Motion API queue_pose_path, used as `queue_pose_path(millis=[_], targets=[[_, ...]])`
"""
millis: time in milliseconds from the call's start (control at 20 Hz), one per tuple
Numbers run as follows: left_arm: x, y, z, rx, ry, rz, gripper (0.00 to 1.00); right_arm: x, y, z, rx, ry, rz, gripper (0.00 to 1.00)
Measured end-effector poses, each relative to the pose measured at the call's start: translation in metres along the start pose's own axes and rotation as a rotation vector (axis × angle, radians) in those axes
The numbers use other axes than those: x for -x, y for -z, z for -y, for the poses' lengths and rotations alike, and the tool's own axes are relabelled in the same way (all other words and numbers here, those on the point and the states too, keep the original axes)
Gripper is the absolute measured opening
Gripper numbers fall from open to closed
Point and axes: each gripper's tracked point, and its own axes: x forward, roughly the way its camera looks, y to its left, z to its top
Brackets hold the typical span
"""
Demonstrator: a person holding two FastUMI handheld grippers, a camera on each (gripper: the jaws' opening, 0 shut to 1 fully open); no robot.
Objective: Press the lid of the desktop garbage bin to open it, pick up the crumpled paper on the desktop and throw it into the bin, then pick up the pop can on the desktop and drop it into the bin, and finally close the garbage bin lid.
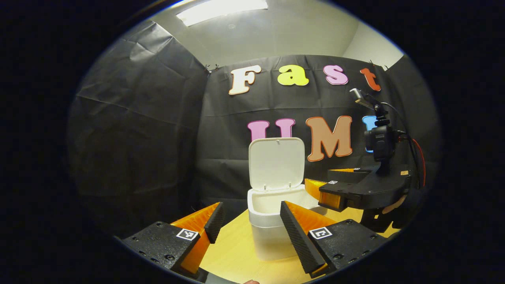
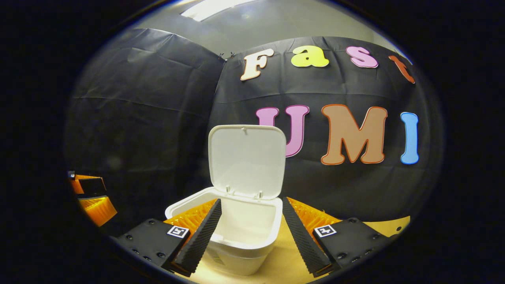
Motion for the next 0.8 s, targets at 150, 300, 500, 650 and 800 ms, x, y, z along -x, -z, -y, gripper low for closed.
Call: queue_pose_path(millis=[150, 300, 500, 650, 800], targets=[[-0.007, -0.003, 0.021, 0.008, 0.046, 0.009, 0.86, 0.021, -0.007, 0.027, -0.014, 0.052, 0.025, 0.99], [-0.013, -0.008, 0.043, 0.015, 0.094, 0.021, 0.86, 0.042, -0.015, 0.058, -0.043, 0.114, 0.044, 0.99], [-0.019, -0.014, 0.075, 0.032, 0.16, 0.032, 0.86, 0.077, -0.016, 0.102, -0.052, 0.206, 0.056, 0.99], [-0.022, -0.018, 0.103, 0.044, 0.213, 0.041, 0.86, 0.107, -0.011, 0.137, -0.054, 0.28, 0.056, 0.98], [-0.023, -0.023, 0.132, 0.053, 0.266, 0.05, 0.86, 0.136, -0.007, 0.17, -0.065, 0.352, 0.055, 0.99]])
